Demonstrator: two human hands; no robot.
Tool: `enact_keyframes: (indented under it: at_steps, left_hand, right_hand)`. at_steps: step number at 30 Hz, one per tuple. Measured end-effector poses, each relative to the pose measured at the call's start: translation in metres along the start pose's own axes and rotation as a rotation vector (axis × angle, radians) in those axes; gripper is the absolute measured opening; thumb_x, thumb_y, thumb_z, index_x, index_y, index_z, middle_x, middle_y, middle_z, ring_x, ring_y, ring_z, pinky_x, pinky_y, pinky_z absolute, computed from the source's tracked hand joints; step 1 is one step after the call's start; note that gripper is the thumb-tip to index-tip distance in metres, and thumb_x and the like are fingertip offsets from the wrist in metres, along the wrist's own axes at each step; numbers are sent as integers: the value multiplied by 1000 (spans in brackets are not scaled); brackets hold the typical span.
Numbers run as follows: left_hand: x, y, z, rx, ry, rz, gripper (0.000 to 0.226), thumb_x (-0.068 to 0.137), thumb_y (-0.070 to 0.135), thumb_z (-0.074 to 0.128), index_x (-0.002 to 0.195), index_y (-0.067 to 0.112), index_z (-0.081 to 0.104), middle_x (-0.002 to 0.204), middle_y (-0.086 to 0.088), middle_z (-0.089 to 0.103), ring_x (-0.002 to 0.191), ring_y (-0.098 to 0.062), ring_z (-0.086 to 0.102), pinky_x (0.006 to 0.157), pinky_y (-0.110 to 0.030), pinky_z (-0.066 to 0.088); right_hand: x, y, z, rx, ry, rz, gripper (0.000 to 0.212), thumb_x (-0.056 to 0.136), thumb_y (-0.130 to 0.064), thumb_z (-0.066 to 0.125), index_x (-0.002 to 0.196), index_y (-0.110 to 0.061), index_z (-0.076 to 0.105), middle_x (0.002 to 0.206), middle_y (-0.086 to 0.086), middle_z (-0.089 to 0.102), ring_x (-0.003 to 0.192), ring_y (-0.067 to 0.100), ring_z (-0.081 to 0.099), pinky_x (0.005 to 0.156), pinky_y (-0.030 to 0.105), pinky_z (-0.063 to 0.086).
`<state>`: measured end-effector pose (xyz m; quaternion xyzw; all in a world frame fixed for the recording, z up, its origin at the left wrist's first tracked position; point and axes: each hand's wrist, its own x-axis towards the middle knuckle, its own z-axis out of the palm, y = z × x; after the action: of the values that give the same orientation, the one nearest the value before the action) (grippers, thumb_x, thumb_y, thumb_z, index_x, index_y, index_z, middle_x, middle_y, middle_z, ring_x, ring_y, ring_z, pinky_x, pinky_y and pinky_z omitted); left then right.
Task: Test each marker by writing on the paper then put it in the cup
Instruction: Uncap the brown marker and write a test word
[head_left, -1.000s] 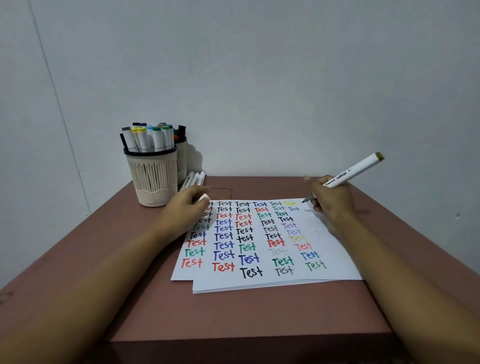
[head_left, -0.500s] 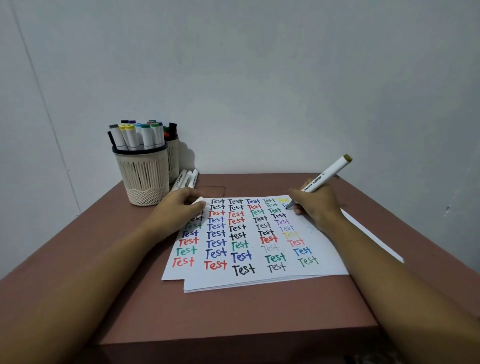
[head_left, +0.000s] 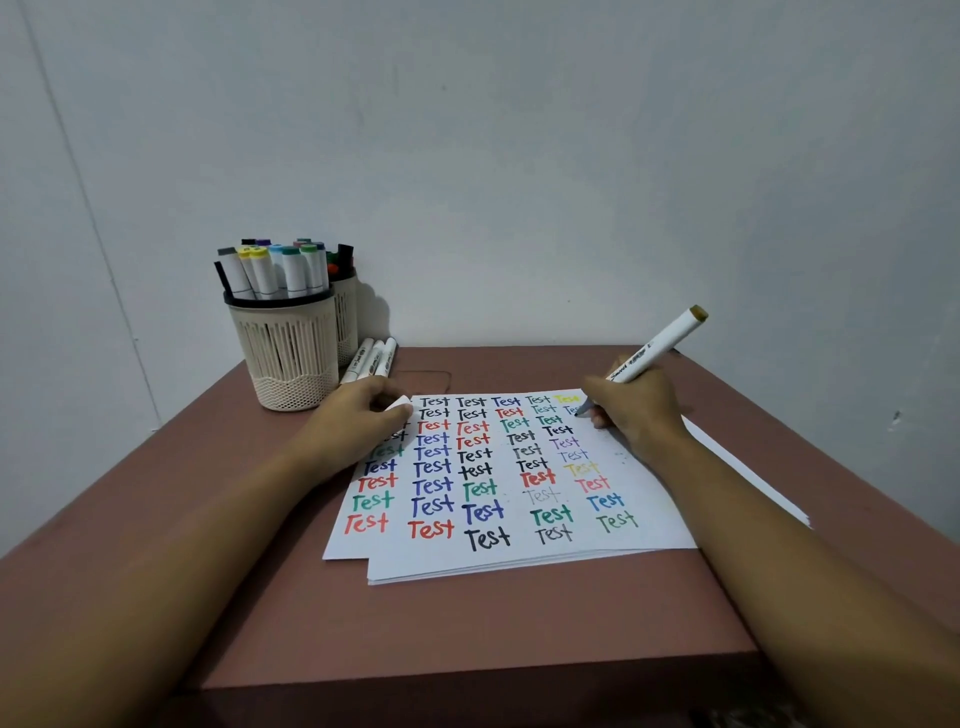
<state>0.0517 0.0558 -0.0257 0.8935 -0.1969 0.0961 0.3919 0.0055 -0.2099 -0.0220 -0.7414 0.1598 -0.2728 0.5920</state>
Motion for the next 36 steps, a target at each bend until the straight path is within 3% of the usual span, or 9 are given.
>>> enact_keyframes:
  at_steps: [9,14,19,25,31,36]
  left_hand:
    - [1,-2,0,-10,-16,-8,21,91,25,58,110,18,63,102,6,61,90,-7,58,69,-21,41]
    - [3,-3,0,-4,-27,-7,21,90,25,59,110,18,63,100,7,61,89,-6,57,72,-22,41]
    - [2,-4,0,-15,-33,-4,21,90,24,59,109,17,63,99,7,61,91,-8,58,75,-24,42]
    - [3,-4,0,12,-27,17,21,91,25,58,109,18,63,99,7,61,84,0,55,65,-14,40]
    - [3,-4,0,16,-20,26,20,90,24,59,109,17,64,99,7,61,85,-1,56,66,-15,40]
    - [3,-3,0,20,-18,17,22,90,25,59,110,16,64,102,6,62,90,-7,57,69,-20,41]
  right_hand:
    - [2,-1,1,-78,-29,29,27,74,-2,59,61,-13,38,65,19,55,47,22,45,39,19,34]
    - [2,0,0,-7,-7,37,21,73,0,57,61,-9,43,65,24,60,55,27,52,48,27,41]
    - [-1,0,2,-51,17,4,25,76,0,58,61,-11,42,56,13,57,45,20,49,47,25,40]
    - [-1,-1,0,-48,0,1,27,75,1,58,60,-11,40,56,14,54,44,20,47,47,26,40]
    - [0,-1,2,-56,91,15,21,76,-3,59,65,-12,44,67,15,58,44,16,50,43,22,38]
    - [0,-1,1,-64,64,10,23,77,-2,59,63,-12,44,61,12,57,43,15,50,45,23,41]
